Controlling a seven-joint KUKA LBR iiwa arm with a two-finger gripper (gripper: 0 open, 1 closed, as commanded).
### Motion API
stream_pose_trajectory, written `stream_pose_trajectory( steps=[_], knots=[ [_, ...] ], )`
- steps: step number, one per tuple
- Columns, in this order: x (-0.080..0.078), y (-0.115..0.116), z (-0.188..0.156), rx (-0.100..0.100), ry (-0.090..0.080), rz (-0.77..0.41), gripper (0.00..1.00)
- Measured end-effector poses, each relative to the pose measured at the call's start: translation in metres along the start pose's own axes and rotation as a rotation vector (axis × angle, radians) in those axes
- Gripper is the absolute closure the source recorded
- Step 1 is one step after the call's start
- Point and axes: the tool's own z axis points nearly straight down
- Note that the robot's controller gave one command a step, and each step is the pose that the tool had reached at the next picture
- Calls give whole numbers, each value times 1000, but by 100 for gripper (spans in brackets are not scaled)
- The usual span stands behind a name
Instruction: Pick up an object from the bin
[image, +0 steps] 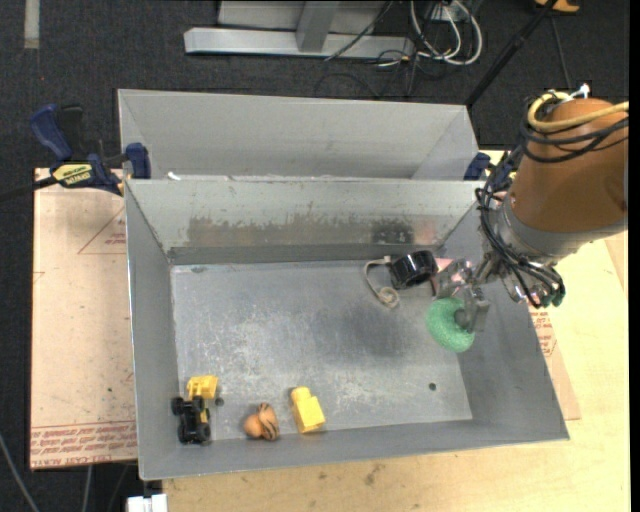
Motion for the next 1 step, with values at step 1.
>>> stream_pose_trajectory(
  steps=[1],
  knots=[
    [-3, -1, -58, 1, 1, 4, 100]
  ],
)
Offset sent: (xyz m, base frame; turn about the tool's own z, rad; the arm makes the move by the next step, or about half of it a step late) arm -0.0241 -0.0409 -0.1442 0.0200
